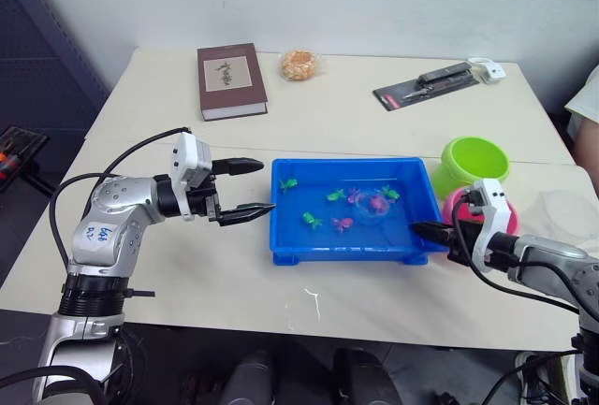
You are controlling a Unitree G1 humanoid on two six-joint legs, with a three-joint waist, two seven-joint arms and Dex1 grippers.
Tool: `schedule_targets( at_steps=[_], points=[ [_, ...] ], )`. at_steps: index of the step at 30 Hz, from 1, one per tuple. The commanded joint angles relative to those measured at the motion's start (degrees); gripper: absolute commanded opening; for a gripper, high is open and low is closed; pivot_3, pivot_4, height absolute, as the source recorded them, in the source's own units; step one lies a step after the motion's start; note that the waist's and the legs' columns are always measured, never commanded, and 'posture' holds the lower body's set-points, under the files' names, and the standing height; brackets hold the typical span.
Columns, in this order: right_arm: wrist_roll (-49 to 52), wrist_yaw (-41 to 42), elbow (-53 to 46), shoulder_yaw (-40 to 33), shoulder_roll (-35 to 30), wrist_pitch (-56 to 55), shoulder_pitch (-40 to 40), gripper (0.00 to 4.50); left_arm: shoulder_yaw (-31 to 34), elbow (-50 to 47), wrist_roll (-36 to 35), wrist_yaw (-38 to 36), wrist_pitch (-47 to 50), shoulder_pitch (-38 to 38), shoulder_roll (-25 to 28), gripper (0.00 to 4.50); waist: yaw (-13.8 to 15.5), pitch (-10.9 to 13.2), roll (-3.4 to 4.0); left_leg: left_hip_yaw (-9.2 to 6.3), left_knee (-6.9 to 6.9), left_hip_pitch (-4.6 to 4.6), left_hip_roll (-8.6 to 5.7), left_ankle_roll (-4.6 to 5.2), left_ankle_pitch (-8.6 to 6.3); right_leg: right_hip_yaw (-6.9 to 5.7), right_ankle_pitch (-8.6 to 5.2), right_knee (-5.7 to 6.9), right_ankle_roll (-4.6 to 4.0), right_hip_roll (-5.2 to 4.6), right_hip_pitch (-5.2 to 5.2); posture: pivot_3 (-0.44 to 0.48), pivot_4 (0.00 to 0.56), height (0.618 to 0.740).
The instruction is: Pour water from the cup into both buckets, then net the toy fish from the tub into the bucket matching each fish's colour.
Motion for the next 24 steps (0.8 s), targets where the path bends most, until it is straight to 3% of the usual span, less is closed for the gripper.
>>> schedule_targets(
  at_steps=[1, 6, 12, 15, 19, 24],
  points=[
    [3.61, -0.51, -0.25, -1.23, 0.83, 3.26, -0.59, 0.0, 1.32, -2.52, -1.08, -0.07, -0.03, 0.16, 1.21, 4.49, 0.0, 0.0, 0.0, 0.0, 0.0, 0.0, 0.0, 0.0, 0.0, 0.0, 0.0, 0.0, 0.0, 0.0, 0.0, 0.0, 0.15, 0.738],
    [16.03, -3.71, -1.68, -1.17, 2.59, 8.21, -2.01, 0.0, 1.44, -2.87, -1.21, 0.28, 0.02, 0.74, 1.55, 4.49, -0.09, 0.0, 0.0, -0.02, 0.0, 0.0, 0.04, -0.01, 0.0, -0.01, 0.0, 0.0, 0.0, 0.01, 0.0, 0.0, 0.15, 0.738],
    [24.31, -6.56, -4.05, -1.78, -1.21, 5.67, -4.84, 0.0, 1.19, -3.09, -1.26, 0.23, 0.2, 1.25, 1.46, 4.49, -0.09, 0.0, 0.0, -0.02, 0.01, 0.0, 0.03, 0.0, 0.0, -0.01, 0.0, -0.01, 0.0, -0.02, 0.0, 0.0, 0.15, 0.738],
    [25.53, -7.38, -2.69, -3.78, -6.03, 4.72, -5.58, 0.0, 1.12, -3.02, -1.2, 0.04, 0.22, 1.33, 1.43, 4.49, 0.23, 0.0, 0.0, -0.03, 0.01, 0.0, 0.02, 0.0, 0.0, -0.02, 0.0, -0.03, 0.0, -0.02, 0.01, 0.0, 0.15, 0.738],
    [19.5, -6.32, -2.4, -3.73, -11.87, 3.07, -6.12, 0.0, 0.9, -2.75, -1.04, -0.15, 0.11, 1.24, 1.29, 4.49, 0.53, 0.0, 0.0, 0.0, 0.01, -0.02, 0.01, 0.03, -0.02, -0.02, 0.0, -0.06, 0.0, -0.03, 0.01, 0.0, 0.15, 0.738],
    [-5.34, 3.87, -6.05, 6.69, -23.49, -8.94, -4.04, 0.0, 0.45, -2.23, -0.84, -0.31, -0.07, 0.7, 1.0, 4.49, 0.49, 0.0, 0.01, 0.07, 0.01, -0.02, -0.01, 0.03, -0.02, 0.04, 0.0, -0.03, 0.0, -0.01, -0.04, 0.0, 0.15, 0.738]
  ],
)
